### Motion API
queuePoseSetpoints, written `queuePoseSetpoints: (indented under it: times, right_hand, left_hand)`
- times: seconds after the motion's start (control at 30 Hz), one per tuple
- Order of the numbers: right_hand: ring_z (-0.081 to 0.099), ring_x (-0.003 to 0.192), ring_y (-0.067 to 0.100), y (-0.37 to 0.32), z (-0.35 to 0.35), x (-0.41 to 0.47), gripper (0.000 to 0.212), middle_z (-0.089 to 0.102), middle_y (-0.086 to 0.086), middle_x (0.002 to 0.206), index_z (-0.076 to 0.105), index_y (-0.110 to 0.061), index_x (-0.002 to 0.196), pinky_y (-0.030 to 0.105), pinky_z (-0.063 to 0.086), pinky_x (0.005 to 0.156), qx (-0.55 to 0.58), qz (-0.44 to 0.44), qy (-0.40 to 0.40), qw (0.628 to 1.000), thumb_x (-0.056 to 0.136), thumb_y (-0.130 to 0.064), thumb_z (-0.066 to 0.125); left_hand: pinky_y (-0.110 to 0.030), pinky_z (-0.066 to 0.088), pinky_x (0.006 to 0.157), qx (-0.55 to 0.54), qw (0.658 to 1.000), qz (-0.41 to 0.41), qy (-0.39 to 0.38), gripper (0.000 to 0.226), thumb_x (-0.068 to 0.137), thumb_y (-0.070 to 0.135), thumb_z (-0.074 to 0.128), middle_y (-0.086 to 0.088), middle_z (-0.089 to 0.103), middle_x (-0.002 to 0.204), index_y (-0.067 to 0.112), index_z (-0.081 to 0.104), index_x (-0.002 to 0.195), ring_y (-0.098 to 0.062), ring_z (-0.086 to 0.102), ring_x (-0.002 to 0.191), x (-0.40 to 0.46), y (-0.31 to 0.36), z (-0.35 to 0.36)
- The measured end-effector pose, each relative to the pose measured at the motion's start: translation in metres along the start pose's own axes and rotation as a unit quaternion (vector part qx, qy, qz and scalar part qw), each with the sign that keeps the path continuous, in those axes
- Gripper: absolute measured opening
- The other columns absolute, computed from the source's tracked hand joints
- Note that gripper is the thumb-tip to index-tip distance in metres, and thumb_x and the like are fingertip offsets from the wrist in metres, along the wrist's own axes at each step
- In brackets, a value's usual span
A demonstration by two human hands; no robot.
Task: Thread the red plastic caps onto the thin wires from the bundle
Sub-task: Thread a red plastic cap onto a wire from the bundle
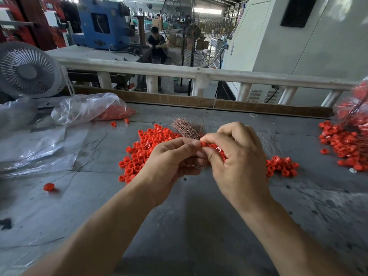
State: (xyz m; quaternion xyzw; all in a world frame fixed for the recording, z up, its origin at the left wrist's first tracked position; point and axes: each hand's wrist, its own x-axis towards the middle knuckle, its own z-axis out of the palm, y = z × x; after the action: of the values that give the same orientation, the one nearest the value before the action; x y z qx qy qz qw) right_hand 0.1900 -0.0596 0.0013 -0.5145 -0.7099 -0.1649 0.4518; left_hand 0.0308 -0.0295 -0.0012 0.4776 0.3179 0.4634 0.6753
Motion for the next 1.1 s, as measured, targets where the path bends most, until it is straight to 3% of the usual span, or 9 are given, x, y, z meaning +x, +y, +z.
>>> queuePoseSetpoints:
  times: [0.1,0.2,0.53,0.7,0.83,0.9,0.97,1.1]
  right_hand:
    - [0.059,0.086,0.016,-0.001,0.000,-0.002,0.014,0.062,-0.005,0.090,0.075,-0.018,0.104,0.034,0.053,0.073,0.027,0.003,-0.032,0.999,0.090,-0.017,0.076]
    - [0.062,0.090,0.013,-0.002,0.001,-0.003,0.023,0.067,-0.006,0.098,0.072,-0.017,0.112,0.031,0.054,0.079,0.051,0.024,-0.052,0.997,0.090,-0.020,0.075]
    - [0.064,0.095,0.013,-0.002,0.004,-0.003,0.015,0.069,-0.006,0.099,0.071,-0.015,0.104,0.023,0.051,0.083,0.082,0.038,-0.052,0.995,0.090,-0.015,0.076]
    - [0.066,0.094,0.010,-0.004,0.007,-0.005,0.017,0.071,-0.007,0.101,0.070,-0.015,0.106,0.027,0.055,0.083,0.116,0.040,-0.068,0.990,0.090,-0.012,0.075]
    - [0.067,0.093,0.009,-0.003,0.009,-0.005,0.021,0.072,-0.008,0.102,0.070,-0.016,0.109,0.028,0.056,0.083,0.127,0.051,-0.077,0.988,0.089,-0.009,0.074]
    - [0.067,0.095,0.010,-0.002,0.010,-0.006,0.021,0.072,-0.008,0.102,0.070,-0.017,0.108,0.030,0.056,0.084,0.122,0.051,-0.085,0.988,0.089,-0.009,0.075]
    - [0.066,0.095,0.011,-0.001,0.010,-0.006,0.021,0.071,-0.009,0.101,0.071,-0.018,0.107,0.032,0.055,0.084,0.122,0.050,-0.098,0.986,0.089,-0.009,0.075]
    - [0.063,0.098,0.012,0.002,0.012,-0.006,0.019,0.067,-0.010,0.101,0.072,-0.019,0.105,0.032,0.053,0.086,0.130,0.049,-0.138,0.981,0.089,-0.009,0.075]
  left_hand:
    - [-0.030,0.054,0.072,0.003,1.000,0.005,0.009,0.019,0.094,0.014,0.064,-0.013,0.068,0.091,0.002,0.070,0.106,-0.018,0.065,0.079,0.001,-0.001,-0.002]
    - [-0.031,0.054,0.072,0.005,1.000,0.005,0.024,0.016,0.093,0.011,0.065,-0.016,0.067,0.089,0.003,0.073,0.105,-0.019,0.064,0.078,0.002,-0.001,-0.003]
    - [-0.032,0.054,0.071,0.007,0.999,-0.002,0.039,0.020,0.097,0.014,0.062,-0.013,0.069,0.091,0.000,0.073,0.106,-0.022,0.064,0.079,0.004,-0.003,-0.003]
    - [-0.038,0.054,0.079,0.005,0.998,0.024,0.056,0.035,0.088,0.021,0.069,-0.023,0.066,0.098,-0.006,0.070,0.110,-0.032,0.060,0.092,0.005,-0.002,-0.006]
    - [-0.055,0.052,0.091,0.033,0.995,0.045,0.084,0.032,0.080,0.024,0.074,-0.038,0.066,0.101,-0.002,0.073,0.100,-0.037,0.061,0.092,0.004,-0.001,-0.006]
    - [-0.050,0.056,0.086,0.047,0.993,0.050,0.097,0.023,0.086,0.021,0.073,-0.035,0.068,0.098,0.000,0.073,0.096,-0.036,0.063,0.089,0.006,-0.003,-0.008]
    - [-0.038,0.058,0.073,0.064,0.990,0.055,0.111,0.015,0.093,0.016,0.070,-0.023,0.072,0.088,0.002,0.074,0.093,-0.030,0.065,0.081,0.008,-0.005,-0.009]
    - [-0.028,0.056,0.064,0.140,0.977,0.079,0.141,0.015,0.095,0.013,0.069,-0.014,0.073,0.077,0.001,0.075,0.090,-0.019,0.064,0.070,0.009,-0.006,-0.011]
